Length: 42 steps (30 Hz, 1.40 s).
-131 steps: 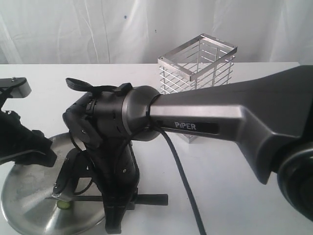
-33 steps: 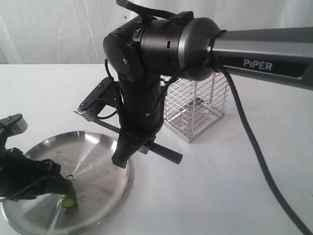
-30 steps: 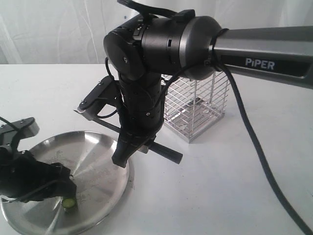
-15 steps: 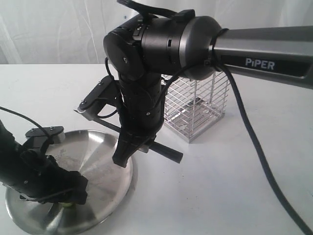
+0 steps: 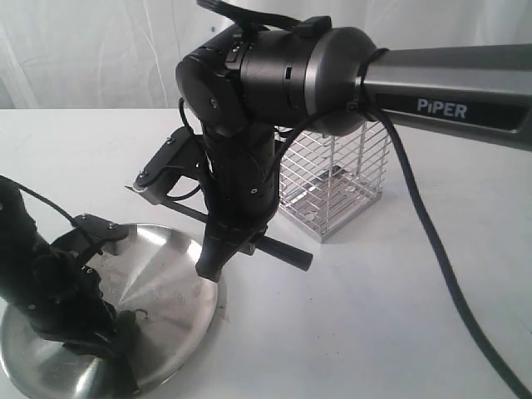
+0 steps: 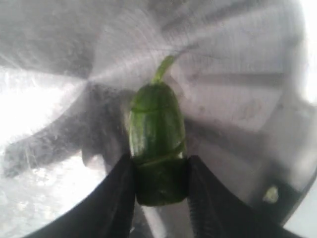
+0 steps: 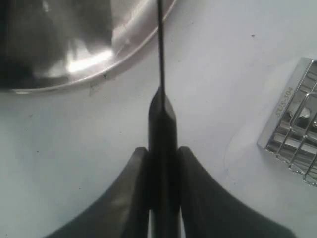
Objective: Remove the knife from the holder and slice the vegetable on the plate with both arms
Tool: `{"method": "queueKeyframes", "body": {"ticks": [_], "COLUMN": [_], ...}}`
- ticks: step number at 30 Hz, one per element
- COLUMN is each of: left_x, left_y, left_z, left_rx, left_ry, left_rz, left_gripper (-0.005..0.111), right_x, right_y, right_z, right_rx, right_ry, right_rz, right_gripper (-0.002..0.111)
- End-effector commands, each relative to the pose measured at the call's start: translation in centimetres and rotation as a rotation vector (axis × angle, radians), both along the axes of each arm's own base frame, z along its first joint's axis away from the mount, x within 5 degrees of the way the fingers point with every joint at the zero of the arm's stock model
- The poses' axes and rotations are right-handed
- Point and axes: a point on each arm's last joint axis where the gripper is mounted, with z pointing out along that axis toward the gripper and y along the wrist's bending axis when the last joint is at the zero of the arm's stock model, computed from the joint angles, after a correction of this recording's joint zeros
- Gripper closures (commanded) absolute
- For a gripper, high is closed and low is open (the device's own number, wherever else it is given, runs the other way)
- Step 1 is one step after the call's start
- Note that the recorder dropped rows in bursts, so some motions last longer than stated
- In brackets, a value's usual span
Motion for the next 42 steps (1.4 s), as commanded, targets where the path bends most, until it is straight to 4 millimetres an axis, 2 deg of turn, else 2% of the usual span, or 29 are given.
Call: {"method": "queueKeyframes", "body": {"ticks": [1,6,10,12,16,19,21,26,32,37,40,42], "left_x": [0.7,2.3,2.8,2.8,2.6,2.7,2.9,3.1,2.0,1.0,0.5,0.0], "left_y": [0.7,0.7,0.5,0.5,0.5,0.5,0.5,0.4,1.0,2.4,3.2,3.4], "left_z": [1.5,2.8,2.2,1.5,-0.4,-0.6,0.1,3.6,6.1,8.3,9.7,10.8], "left_rx": [0.155,0.194,0.188,0.192,0.201,0.201,0.196,0.185,0.199,0.31,0.353,0.351], "left_ry": [0.043,-0.058,-0.072,-0.034,0.037,0.039,0.019,-0.034,-0.063,-0.108,-0.159,-0.206], "left_rz": [-0.256,-0.286,-0.285,-0.296,-0.302,-0.279,-0.253,-0.229,-0.219,-0.153,-0.101,-0.086], "left_gripper": [0.107,0.107,0.104,0.094,0.061,0.048,0.047,0.048,0.048,0.048,0.048,0.048], "right_x": [0.0,-0.2,-0.4,-0.6,-1.0,-1.0,-0.9,-0.8,0.1,1.0,1.4,0.9], "right_y": [-0.7,-0.8,-0.6,-0.5,-0.2,-0.1,-0.2,-0.3,-1.1,-1.8,-1.9,-1.0], "right_z": [0.5,0.5,0.4,0.4,0.4,0.4,0.4,0.4,0.6,0.5,-0.3,-1.8], "right_rx": [-0.016,-0.012,0.015,0.028,0.069,0.071,0.07,0.057,-0.006,-0.028,-0.035,-0.011], "right_ry": [0.004,0.024,0.053,0.067,0.116,0.118,0.114,0.091,-0.015,-0.045,-0.021,0.094], "right_rz": [-0.028,-0.103,-0.131,-0.143,-0.166,-0.176,-0.191,-0.207,-0.239,-0.268,-0.283,-0.221], "right_gripper": [0.108,0.108,0.108,0.108,0.108,0.108,0.108,0.108,0.108,0.108,0.108,0.108]}}
